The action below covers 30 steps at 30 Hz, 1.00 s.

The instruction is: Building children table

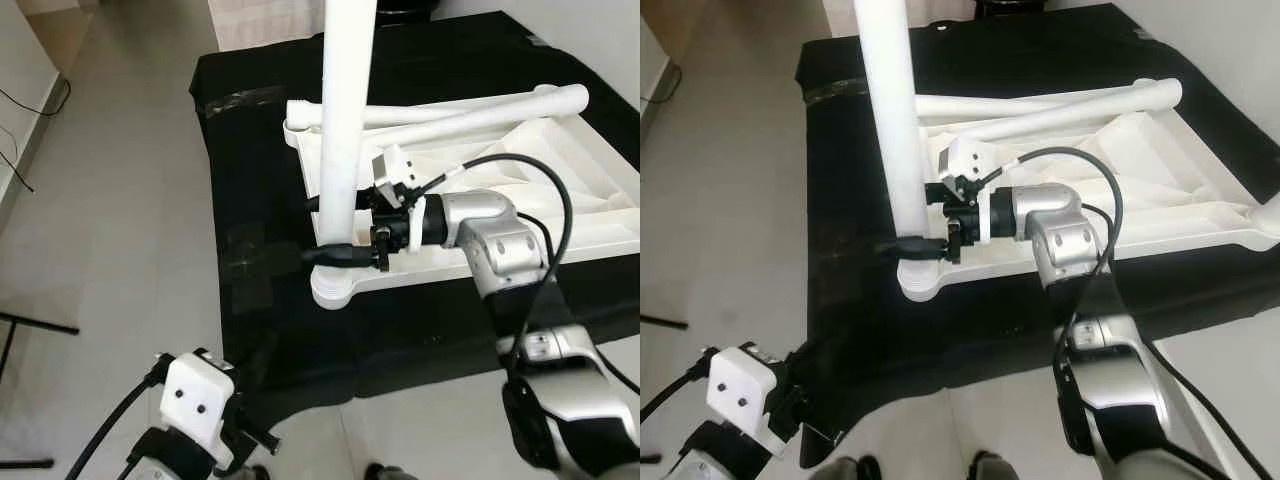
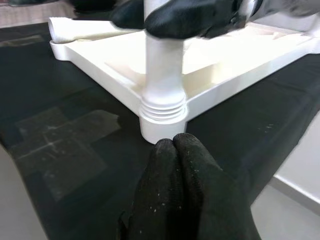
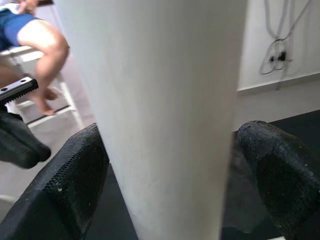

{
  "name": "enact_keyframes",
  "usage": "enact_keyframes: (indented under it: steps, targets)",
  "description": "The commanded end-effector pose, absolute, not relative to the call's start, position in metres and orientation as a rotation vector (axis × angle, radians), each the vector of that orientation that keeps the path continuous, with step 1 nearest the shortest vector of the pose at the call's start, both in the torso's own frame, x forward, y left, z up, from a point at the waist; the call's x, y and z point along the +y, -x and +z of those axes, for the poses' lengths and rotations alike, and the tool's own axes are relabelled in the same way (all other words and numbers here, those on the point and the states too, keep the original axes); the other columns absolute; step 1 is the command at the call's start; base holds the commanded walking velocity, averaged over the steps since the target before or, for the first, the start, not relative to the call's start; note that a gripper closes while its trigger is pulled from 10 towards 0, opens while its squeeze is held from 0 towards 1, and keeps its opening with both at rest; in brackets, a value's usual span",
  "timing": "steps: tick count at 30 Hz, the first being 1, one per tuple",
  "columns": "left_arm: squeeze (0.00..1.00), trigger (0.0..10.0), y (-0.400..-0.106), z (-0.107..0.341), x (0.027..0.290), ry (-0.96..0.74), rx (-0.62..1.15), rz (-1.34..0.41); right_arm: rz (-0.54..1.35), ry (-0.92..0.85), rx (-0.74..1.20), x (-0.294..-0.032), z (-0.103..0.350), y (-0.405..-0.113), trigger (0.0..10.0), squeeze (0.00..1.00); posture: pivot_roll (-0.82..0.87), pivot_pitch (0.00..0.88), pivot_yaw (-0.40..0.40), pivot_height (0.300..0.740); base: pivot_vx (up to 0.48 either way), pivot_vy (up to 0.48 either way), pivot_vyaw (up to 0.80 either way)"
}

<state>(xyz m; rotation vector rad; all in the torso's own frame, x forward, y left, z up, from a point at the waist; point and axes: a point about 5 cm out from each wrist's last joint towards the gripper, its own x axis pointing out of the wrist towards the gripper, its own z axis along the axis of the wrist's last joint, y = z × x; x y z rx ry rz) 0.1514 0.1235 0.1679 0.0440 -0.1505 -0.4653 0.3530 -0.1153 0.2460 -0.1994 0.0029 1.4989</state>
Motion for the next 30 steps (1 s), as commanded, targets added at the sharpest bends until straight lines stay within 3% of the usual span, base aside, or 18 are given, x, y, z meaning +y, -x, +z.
enact_keyframes:
  steps: [1,2,3,4,13,20,22,23,24,25,27,30]
  targets:
    - [0.00,10.0,-0.149,0.165,0.124,-0.044,-0.121,-0.487,1.522,0.202,0.006,-0.115,0.243,-0.353,10.0,0.00,0.10,0.220,-0.032,0.740,0.000,0.000,0.00]
    - [0.00,10.0,-0.149,0.165,0.124,-0.044,-0.121,-0.487,1.522,0.202,0.006,-0.115,0.243,-0.353,10.0,0.00,0.10,0.220,-0.032,0.740,0.000,0.000,0.00]
    - [0.00,10.0,-0.149,0.165,0.124,-0.044,-0.121,-0.486,1.534,0.194,0.018,-0.115,0.241,-0.354,1.8,0.00,0.10,0.221,-0.030,0.740,0.000,0.000,0.00]
    - [0.00,10.0,-0.149,0.165,0.124,-0.042,-0.121,-0.485,1.555,0.190,0.028,-0.116,0.239,-0.354,0.0,0.00,0.10,0.223,-0.032,0.740,0.000,0.000,0.00]
    - [0.00,10.0,-0.149,0.166,0.125,-0.043,-0.130,-0.474,1.603,0.169,0.053,-0.123,0.232,-0.354,0.0,0.00,0.09,0.225,-0.028,0.740,0.000,0.000,0.00]
    - [0.00,10.0,-0.150,0.165,0.125,-0.036,-0.137,-0.465,1.409,0.103,-0.019,-0.128,0.220,-0.344,0.0,0.00,0.04,0.214,-0.043,0.740,0.000,0.000,0.00]
    - [0.00,10.0,-0.151,0.165,0.126,-0.042,-0.139,-0.458,1.219,0.051,-0.021,-0.119,0.207,-0.329,0.0,0.00,0.04,0.212,-0.045,0.740,0.000,0.000,0.00]
    - [0.00,10.0,-0.151,0.165,0.126,-0.042,-0.139,-0.458,1.219,0.051,-0.021,-0.119,0.207,-0.329,0.0,0.00,0.04,0.212,-0.045,0.740,0.000,0.000,0.00]
    - [0.00,10.0,-0.151,0.165,0.128,-0.047,-0.140,-0.454,0.951,0.110,0.015,-0.113,0.194,-0.324,0.0,0.00,0.04,0.212,-0.041,0.740,0.000,0.000,0.00]
    - [0.00,10.0,-0.151,0.165,0.128,-0.047,-0.140,-0.454,0.951,0.110,0.015,-0.113,0.194,-0.324,0.0,0.00,0.04,0.212,-0.041,0.740,0.000,0.000,0.00]
    - [0.00,10.0,-0.152,0.165,0.131,-0.055,-0.144,-0.446,0.570,0.198,0.055,-0.111,0.180,-0.296,0.0,0.00,0.02,0.212,-0.032,0.740,0.000,0.000,0.00]
    - [0.00,10.0,-0.155,0.165,0.132,-0.057,-0.146,-0.443,0.534,0.263,0.022,-0.103,0.179,-0.286,0.0,0.00,0.02,0.203,-0.018,0.740,0.000,0.000,0.00]
